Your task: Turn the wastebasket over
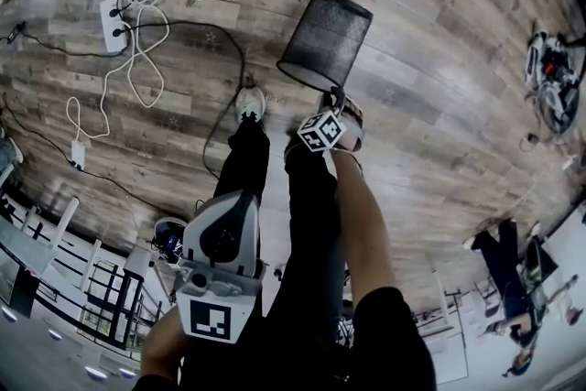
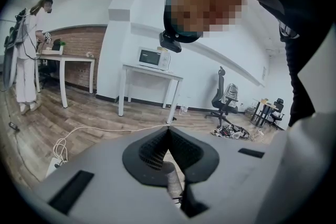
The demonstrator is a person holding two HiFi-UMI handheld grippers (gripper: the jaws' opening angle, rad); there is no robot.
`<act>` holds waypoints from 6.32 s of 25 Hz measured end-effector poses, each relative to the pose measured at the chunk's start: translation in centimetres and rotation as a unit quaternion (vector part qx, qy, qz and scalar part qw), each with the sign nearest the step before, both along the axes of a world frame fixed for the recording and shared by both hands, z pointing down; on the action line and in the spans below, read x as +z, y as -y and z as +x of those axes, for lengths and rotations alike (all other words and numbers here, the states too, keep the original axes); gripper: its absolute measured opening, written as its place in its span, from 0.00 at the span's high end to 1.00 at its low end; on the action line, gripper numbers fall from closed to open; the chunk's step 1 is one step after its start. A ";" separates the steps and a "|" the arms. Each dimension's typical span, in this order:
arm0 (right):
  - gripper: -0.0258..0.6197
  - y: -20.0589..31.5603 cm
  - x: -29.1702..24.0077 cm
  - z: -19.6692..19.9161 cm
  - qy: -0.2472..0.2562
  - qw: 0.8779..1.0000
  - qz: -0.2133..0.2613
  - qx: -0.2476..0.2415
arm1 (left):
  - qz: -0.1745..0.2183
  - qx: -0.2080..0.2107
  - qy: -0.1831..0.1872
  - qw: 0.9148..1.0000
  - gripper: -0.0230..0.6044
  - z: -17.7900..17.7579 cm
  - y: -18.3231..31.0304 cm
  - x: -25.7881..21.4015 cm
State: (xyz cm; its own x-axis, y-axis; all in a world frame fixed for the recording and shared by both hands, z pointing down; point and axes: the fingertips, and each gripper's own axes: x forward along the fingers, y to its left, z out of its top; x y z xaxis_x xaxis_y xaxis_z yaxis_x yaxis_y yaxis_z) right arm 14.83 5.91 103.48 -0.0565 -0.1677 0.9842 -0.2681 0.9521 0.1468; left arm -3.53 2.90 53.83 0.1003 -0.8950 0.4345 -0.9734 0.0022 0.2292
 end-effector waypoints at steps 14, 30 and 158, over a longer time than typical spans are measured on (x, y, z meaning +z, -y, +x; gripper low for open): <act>0.87 2.2 -3.5 -1.8 0.029 0.999 -0.035 -0.011 | -0.003 -0.007 0.007 1.000 0.91 -0.3 -0.3 -1.9; 0.87 6.7 -8.2 -3.0 0.085 0.994 -0.059 0.036 | -0.033 -0.021 0.008 0.999 0.91 0.1 -1.3 0.0; 0.89 11.6 -6.2 0.5 0.192 0.867 -0.104 0.449 | -0.359 0.054 -0.070 0.929 0.88 -3.1 3.4 45.5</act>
State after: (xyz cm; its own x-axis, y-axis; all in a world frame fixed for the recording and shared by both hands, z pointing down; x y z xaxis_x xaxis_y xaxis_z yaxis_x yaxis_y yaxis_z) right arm 15.33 -5.66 97.23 -0.3243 -0.1349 0.9363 -0.9058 0.3296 -0.2662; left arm -6.67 -0.54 99.29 0.2736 -0.3600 0.8919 -0.9375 0.1075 0.3309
